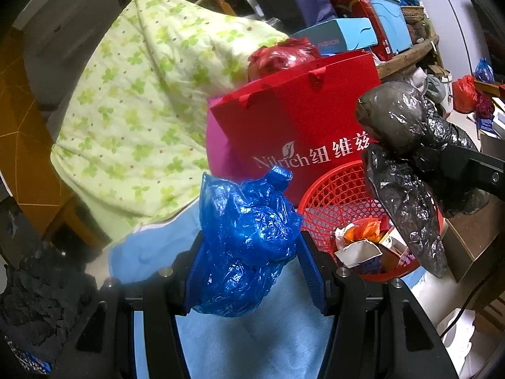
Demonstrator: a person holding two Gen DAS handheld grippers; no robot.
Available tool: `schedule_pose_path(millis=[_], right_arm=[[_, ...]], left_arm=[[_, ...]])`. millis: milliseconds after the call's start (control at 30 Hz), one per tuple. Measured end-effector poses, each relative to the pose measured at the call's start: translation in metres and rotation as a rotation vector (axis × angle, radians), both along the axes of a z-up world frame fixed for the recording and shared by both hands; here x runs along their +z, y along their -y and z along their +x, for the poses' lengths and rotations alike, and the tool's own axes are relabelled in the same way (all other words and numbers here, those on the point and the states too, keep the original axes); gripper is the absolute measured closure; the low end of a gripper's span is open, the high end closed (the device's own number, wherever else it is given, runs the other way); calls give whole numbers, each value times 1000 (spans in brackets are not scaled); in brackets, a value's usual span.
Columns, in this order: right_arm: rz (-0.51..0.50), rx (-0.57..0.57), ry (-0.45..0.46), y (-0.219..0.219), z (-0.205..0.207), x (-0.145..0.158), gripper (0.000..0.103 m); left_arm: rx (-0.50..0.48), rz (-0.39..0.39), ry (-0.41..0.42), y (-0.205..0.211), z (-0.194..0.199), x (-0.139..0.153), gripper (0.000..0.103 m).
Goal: Collect trash
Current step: 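Lower both bags into the basket and open both grippers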
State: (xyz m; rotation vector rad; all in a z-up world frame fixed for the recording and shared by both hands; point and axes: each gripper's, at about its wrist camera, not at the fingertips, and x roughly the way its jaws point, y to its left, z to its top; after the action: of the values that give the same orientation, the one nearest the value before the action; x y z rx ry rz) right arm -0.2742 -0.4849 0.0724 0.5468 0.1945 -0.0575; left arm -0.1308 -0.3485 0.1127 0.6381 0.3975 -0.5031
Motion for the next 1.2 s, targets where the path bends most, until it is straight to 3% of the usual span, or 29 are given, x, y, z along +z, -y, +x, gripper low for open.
schedule_pose_path(millis=[700, 1200], right_arm=[[51, -60, -2, 23, -15, -12, 65], [70, -108, -33, 46, -6, -24, 65]], left_arm=[[-56, 39, -5, 33, -4, -8, 45], [-75, 18, -100, 54, 9, -27, 45]])
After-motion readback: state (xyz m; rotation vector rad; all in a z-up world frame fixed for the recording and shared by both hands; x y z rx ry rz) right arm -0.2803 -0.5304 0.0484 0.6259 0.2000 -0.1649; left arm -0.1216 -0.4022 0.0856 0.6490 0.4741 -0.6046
